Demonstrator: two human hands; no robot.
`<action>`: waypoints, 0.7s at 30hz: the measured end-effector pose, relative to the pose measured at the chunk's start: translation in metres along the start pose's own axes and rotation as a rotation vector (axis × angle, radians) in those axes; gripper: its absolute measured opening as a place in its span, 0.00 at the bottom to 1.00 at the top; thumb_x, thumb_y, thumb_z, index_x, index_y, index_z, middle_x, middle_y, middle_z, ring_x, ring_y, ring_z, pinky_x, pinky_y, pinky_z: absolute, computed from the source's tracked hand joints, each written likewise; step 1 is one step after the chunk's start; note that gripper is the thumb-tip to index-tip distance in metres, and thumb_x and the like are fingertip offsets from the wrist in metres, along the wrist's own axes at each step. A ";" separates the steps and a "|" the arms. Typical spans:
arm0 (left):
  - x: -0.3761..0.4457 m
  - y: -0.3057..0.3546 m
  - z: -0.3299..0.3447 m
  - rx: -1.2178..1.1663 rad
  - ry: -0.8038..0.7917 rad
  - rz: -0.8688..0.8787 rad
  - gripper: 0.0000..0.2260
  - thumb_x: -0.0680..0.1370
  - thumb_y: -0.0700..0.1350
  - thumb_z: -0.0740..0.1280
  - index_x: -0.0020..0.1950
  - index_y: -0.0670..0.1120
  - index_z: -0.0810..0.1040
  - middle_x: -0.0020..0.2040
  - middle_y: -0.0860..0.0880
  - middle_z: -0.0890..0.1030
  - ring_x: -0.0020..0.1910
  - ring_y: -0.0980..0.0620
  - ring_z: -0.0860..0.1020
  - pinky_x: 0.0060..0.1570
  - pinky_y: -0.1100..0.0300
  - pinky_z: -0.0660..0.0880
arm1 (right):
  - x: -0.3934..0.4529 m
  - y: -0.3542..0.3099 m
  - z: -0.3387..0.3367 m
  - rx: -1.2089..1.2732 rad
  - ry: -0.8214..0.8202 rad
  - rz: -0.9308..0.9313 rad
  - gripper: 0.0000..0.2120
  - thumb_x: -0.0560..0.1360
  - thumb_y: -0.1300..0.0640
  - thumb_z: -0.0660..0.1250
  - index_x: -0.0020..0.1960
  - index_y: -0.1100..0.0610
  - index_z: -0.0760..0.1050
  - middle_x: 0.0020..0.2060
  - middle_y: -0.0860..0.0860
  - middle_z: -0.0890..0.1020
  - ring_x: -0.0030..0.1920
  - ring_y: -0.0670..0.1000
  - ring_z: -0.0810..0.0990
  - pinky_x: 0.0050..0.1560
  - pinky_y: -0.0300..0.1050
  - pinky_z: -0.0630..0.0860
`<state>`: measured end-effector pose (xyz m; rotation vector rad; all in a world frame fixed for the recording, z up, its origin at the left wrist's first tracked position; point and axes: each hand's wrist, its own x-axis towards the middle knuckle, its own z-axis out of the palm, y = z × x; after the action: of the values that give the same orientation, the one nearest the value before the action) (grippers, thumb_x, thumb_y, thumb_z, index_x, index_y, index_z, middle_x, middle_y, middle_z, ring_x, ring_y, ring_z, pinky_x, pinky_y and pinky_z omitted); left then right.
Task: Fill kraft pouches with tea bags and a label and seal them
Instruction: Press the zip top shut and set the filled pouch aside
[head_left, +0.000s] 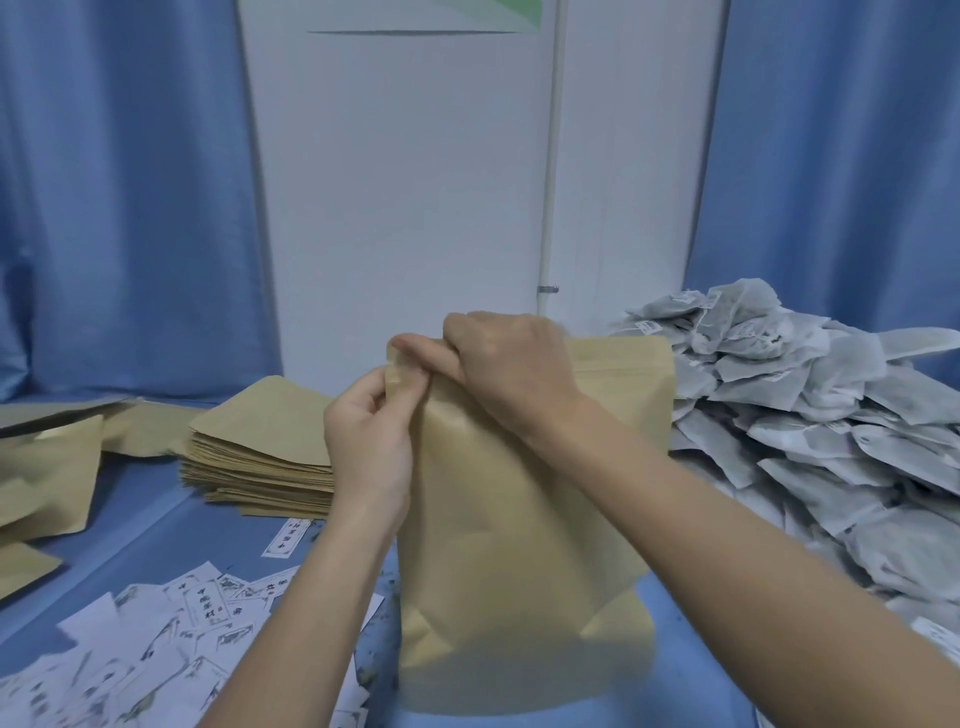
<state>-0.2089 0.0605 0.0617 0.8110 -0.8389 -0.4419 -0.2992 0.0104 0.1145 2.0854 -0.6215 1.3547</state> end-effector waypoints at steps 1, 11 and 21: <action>0.000 0.000 -0.001 0.007 0.002 0.008 0.14 0.76 0.44 0.69 0.34 0.37 0.74 0.30 0.49 0.69 0.32 0.54 0.65 0.31 0.61 0.62 | -0.001 0.003 0.000 0.002 -0.032 0.001 0.24 0.67 0.41 0.67 0.26 0.55 0.62 0.20 0.55 0.73 0.21 0.57 0.72 0.25 0.39 0.56; 0.000 -0.005 -0.007 0.034 0.011 0.063 0.09 0.73 0.45 0.72 0.32 0.49 0.82 0.30 0.55 0.79 0.32 0.60 0.73 0.34 0.69 0.71 | -0.027 0.067 -0.021 -0.126 -0.163 0.280 0.31 0.75 0.34 0.53 0.24 0.57 0.58 0.22 0.56 0.72 0.28 0.57 0.73 0.31 0.48 0.63; -0.012 -0.029 -0.041 0.209 -0.500 -0.308 0.22 0.57 0.50 0.80 0.48 0.48 0.82 0.45 0.50 0.85 0.42 0.53 0.83 0.34 0.64 0.77 | -0.048 0.093 -0.021 0.064 0.019 0.551 0.28 0.77 0.36 0.48 0.29 0.55 0.65 0.27 0.48 0.72 0.32 0.50 0.70 0.34 0.44 0.59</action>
<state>-0.1842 0.0688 0.0169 1.0488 -1.2424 -0.8629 -0.3919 -0.0397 0.0971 2.0263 -1.2219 1.6990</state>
